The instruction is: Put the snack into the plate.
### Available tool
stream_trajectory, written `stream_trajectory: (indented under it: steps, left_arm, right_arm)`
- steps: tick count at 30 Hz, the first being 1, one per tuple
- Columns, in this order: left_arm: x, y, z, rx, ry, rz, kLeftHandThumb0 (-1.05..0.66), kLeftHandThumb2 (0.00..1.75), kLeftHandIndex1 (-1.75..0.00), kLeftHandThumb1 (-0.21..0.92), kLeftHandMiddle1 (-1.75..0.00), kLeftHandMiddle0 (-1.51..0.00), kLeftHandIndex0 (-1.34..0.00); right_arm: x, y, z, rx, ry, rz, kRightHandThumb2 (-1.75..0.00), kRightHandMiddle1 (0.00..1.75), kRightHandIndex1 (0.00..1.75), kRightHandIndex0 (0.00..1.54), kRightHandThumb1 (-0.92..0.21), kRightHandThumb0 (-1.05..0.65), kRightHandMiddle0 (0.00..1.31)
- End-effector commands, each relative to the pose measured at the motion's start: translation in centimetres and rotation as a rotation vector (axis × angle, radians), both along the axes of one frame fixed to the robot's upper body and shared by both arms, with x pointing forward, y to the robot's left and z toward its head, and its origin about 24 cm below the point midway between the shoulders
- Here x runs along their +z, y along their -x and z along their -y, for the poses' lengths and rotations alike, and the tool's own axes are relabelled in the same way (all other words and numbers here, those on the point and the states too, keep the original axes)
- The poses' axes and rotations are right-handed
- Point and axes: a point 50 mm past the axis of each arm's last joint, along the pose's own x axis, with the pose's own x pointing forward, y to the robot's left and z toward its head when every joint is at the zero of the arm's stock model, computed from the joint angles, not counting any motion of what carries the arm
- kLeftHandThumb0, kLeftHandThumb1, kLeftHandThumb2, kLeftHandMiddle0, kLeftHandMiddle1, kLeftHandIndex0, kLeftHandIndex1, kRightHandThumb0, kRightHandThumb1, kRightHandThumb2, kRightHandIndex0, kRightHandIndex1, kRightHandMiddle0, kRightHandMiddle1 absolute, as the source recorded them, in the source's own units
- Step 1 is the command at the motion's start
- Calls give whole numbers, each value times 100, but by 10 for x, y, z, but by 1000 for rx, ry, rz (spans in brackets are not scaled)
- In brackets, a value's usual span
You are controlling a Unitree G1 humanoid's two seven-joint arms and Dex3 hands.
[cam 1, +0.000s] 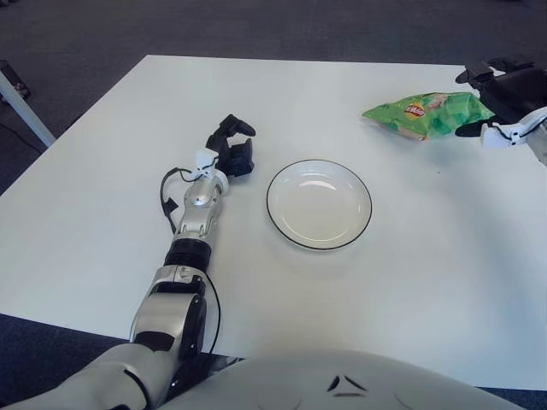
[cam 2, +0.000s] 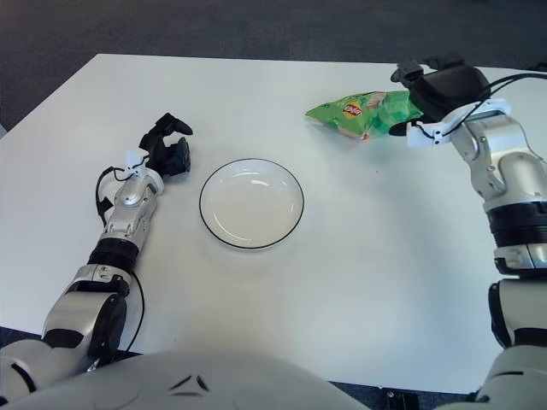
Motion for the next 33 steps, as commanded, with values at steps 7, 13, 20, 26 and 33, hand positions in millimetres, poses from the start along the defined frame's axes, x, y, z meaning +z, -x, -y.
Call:
stream_trajectory:
  steps: [7, 13, 20, 26, 33]
  left_arm:
    - [-33, 18, -6, 17, 6, -112, -43, 110, -175, 49, -175, -123, -48]
    - [-33, 18, -6, 20, 5, -116, -43, 110, -175, 49, -175, -123, -48]
    - [-33, 19, -6, 20, 7, -117, -43, 109, -175, 50, -175, -123, -48]
    - [-33, 20, -6, 21, 7, -121, -42, 109, -175, 50, -175, -123, -47]
    - [-33, 21, -6, 22, 7, -122, -42, 108, -175, 51, -175, -122, -47]
  right_arm:
    - [-8, -19, -5, -15, -15, -44, -42, 59, 6, 5, -92, -94, 0]
    - [-11, -24, -5, -17, -38, -63, -41, 56, 5, 6, -92, -94, 0]
    - [-15, -31, -8, -19, -89, -94, -36, 59, 5, 9, -92, -92, 0]
    - [-19, -37, -10, -29, -115, -113, -33, 63, 5, 11, -92, -93, 0]
    - [-27, -43, -15, -55, -137, -137, -31, 69, 5, 14, -92, -94, 0]
